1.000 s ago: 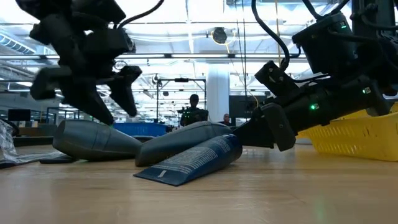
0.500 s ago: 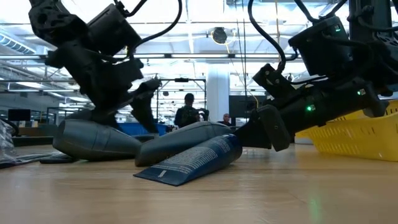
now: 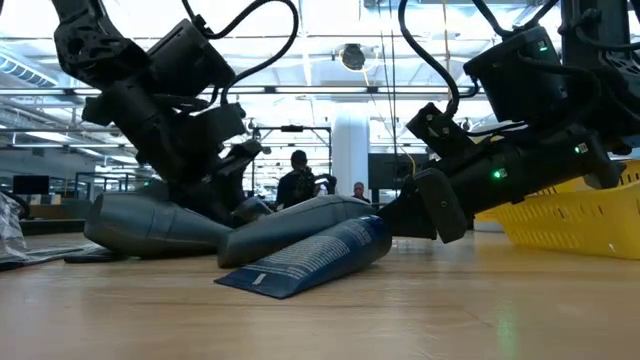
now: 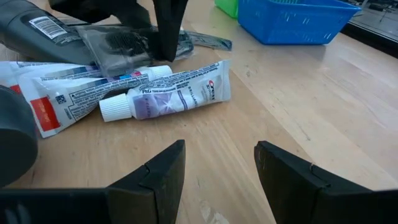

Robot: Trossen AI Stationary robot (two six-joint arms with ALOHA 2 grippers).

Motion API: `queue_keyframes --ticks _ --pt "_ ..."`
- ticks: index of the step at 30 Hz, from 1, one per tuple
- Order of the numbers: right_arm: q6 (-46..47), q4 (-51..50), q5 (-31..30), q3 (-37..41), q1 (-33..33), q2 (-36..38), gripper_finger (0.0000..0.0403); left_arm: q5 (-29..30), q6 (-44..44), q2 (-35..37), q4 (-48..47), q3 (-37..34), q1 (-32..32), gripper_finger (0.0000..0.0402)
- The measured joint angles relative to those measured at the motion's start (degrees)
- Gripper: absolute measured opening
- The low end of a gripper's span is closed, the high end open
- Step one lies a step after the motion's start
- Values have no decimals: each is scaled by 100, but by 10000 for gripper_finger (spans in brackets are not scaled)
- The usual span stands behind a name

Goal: Pick & Place Travel size toiletries
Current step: Put the black comb into the blue bin

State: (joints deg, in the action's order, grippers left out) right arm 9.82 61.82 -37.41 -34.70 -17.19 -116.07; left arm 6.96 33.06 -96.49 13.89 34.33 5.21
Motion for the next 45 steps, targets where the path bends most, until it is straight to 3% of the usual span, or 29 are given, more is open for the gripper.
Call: queue_keyframes --ticks 4,10,16,19,25,29,34,41,45 --pt "0 0 1 -1 0 0 185 635 -313 33 -3 -10 89 11" --pt "0 0 2 0 0 0 185 1975 -1073 654 -691 142 281 19" --pt "0 -14 2 0 0 0 185 2440 -2711 1748 -2454 783 -193 5" --pt "0 -7 2 0 0 0 185 2160 -3673 2034 -3125 1179 -917 12" --pt "109 -35 2 -2 0 0 185 351 -4404 1795 -3047 1412 -2634 4" --pt "182 -82 13 -2 0 0 185 33 -4658 1458 -3032 1410 -3321 18" --pt "180 -101 14 0 -2 0 185 -147 -4888 1090 -3034 1410 -3671 26" --pt "181 -122 15 0 -2 0 185 -149 -4887 866 -3037 1410 -3703 16" --pt "190 -125 15 0 -2 0 185 -140 -4865 866 -3035 1410 -3703 38"
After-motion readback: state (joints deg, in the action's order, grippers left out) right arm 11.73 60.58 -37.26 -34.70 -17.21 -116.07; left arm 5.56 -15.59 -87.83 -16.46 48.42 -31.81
